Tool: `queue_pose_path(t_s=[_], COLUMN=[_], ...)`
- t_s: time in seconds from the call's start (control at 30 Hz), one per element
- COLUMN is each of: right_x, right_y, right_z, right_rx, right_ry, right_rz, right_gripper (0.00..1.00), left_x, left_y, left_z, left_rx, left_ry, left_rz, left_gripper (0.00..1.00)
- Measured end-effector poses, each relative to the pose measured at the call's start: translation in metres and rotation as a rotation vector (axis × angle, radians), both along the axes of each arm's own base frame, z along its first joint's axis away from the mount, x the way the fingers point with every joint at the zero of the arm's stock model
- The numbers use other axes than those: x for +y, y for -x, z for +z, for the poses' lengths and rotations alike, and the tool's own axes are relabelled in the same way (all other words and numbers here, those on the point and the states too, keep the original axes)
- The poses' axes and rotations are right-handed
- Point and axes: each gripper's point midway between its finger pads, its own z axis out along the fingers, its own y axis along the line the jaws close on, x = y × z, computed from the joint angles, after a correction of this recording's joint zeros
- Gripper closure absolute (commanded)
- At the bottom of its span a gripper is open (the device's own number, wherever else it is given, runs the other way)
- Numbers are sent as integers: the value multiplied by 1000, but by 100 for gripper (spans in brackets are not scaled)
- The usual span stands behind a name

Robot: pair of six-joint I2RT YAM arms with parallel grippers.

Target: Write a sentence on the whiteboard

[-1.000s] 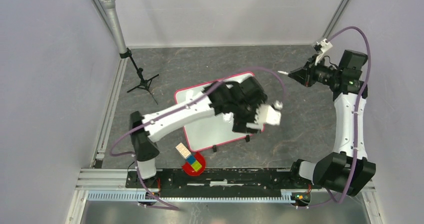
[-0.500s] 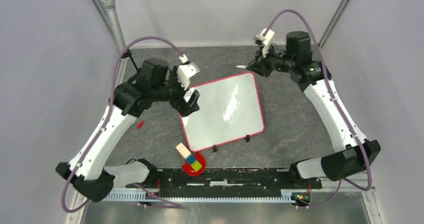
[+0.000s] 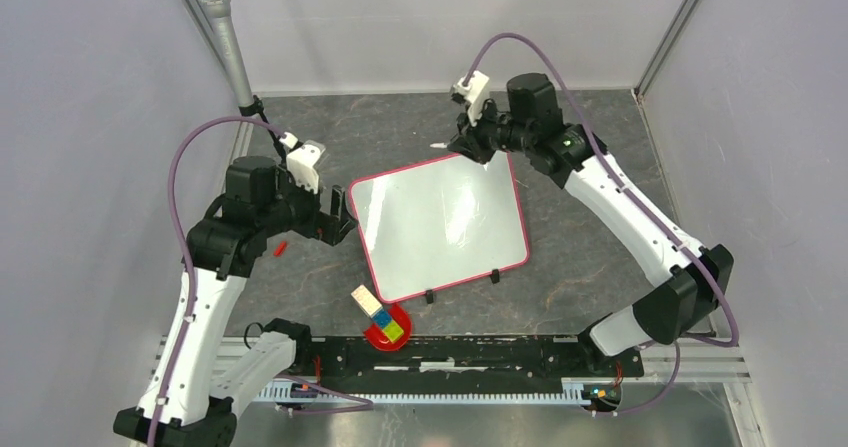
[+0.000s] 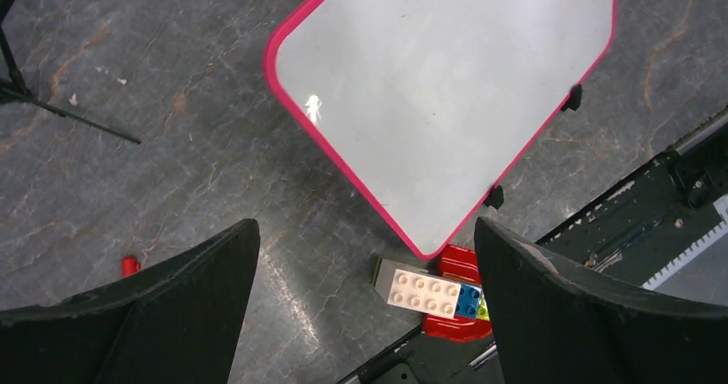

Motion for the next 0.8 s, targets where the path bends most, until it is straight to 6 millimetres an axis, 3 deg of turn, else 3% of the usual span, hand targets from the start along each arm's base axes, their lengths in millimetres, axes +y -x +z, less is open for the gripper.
queue_pose_path(t_s=[0.2, 0.53, 0.8], right_x=[37, 64, 96], right_y=[37, 69, 87], right_z=[-2, -26, -39], right_rx=[-78, -117, -148], right_ry=[27, 100, 137], right_rz=[148, 260, 306], right_gripper=[100, 100, 100], left_x=[13, 14, 9], left_y=[-10, -28, -51], left_z=[-14, -45, -48], left_rx=[53, 163, 141], left_ry=[13, 100, 188], left_rz=[61, 65, 45], left_gripper=[0, 0, 17])
